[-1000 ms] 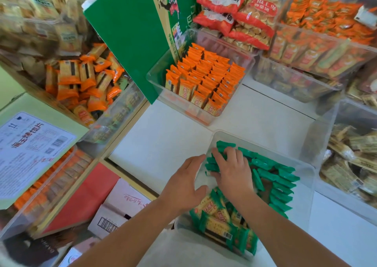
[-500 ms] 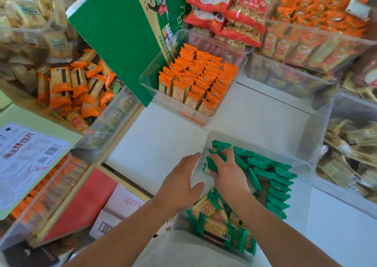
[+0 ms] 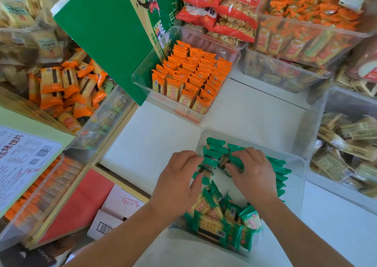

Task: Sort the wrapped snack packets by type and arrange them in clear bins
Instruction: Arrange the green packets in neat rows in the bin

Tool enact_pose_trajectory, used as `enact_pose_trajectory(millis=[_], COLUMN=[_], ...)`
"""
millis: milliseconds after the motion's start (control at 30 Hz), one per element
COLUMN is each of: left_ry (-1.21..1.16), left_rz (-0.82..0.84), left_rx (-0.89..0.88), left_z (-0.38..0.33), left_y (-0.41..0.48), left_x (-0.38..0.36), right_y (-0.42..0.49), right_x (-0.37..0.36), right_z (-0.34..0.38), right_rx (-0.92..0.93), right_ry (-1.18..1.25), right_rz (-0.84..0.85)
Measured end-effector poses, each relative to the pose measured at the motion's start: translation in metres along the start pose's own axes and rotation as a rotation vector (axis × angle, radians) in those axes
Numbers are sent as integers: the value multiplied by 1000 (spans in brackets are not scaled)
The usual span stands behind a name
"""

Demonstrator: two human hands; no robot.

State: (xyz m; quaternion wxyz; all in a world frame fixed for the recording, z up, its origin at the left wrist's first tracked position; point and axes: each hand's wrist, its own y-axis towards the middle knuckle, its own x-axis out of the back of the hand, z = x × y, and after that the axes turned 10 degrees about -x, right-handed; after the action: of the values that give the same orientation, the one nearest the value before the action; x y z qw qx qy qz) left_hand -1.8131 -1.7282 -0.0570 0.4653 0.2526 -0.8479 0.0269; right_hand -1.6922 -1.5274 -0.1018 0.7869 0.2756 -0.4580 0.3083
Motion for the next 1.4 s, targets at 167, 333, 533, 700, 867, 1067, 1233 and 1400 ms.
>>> enact_pose_trajectory(millis=[167,333,533,700,867,1067,1233,1400], left_ry=[-24,-155,-155,-217,-209,-189,-211,-276], left_rz=[576,446,123,116,79,97,149,155], left_rx=[218,253,365,461,443,421,432,470], left_z=[-15,-15,12,24,14,12,11,13], left_y=[6,10,6,-10,-16,-14,-8,-10], left_x=[-33,-36,0,4,-2,-2,0,-3], right_y=[6,11,11,-7,3,13,-12,-31], right_x=[-8,-17,-20,-17,-23,-20,-9,-33], right_z=[-23,-29,-26,-23,-25,-14,25,57], right_rx=[-16,69,181,15,4,-53,40,-58], right_ry=[-347,-367,-351,-305,-327,-332,-29,-194], right_rz=[112,91,26,34,49,86,237,584])
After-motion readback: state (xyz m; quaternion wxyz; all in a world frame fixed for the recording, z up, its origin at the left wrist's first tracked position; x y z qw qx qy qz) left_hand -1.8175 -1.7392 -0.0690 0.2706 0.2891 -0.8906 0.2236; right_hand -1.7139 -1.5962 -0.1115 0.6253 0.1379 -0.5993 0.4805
